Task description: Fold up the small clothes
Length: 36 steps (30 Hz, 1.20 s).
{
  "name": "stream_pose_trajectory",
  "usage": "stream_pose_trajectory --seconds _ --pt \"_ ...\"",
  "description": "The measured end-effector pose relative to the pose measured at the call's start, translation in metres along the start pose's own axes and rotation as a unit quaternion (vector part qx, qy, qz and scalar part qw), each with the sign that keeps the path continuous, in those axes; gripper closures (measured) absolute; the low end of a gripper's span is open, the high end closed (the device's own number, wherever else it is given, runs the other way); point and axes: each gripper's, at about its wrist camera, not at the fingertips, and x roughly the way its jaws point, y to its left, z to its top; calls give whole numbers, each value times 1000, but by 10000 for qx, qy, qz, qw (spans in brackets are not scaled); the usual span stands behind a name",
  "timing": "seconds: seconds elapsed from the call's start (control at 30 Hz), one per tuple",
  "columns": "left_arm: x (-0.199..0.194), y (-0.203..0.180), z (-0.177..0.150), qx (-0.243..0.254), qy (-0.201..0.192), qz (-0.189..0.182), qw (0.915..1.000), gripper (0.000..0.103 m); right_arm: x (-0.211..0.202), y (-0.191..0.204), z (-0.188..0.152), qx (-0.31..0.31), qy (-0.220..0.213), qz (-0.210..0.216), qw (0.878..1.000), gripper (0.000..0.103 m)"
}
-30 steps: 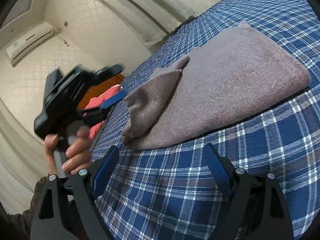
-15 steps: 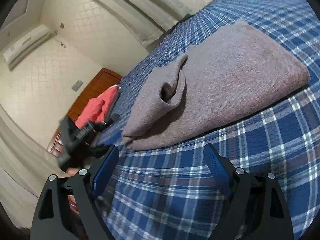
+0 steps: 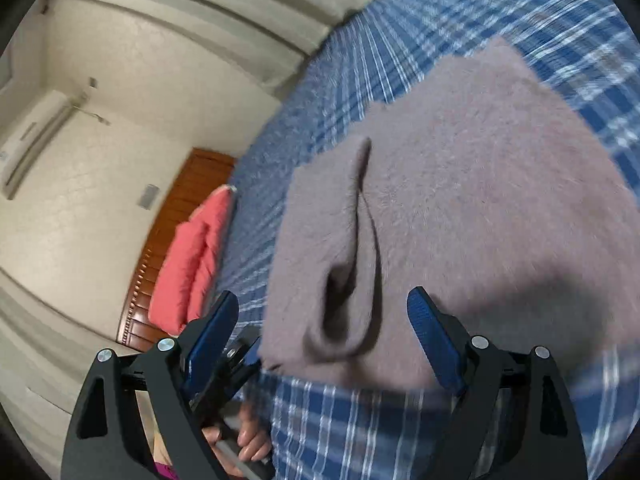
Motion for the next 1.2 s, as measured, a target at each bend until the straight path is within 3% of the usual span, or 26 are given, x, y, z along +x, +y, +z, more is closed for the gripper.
stream_pose_trajectory --seconds 0.23,0.53,0.63,0.7,0.77,1.2 --pt "1 0 1 5 -17 -119 9999 19 46 8 23 -18 634 127 9979 18" --pt "0 1 0 1 -32 -150 9999 17 73 11 44 -57 741 188 9971 19" --pt "1 1 0 -2 -36 -153 9999 17 76 10 43 -66 737 139 9972 27" --pt "1 1 0 -2 -35 -151 9999 17 79 9 42 -75 771 41 9970 43" --pt "0 1 0 1 -34 -150 9999 17 84 7 41 -75 802 -37 9967 52" --pt "1 1 0 -6 -48 -141 9999 17 88 3 41 -253 764 -248 9964 82"
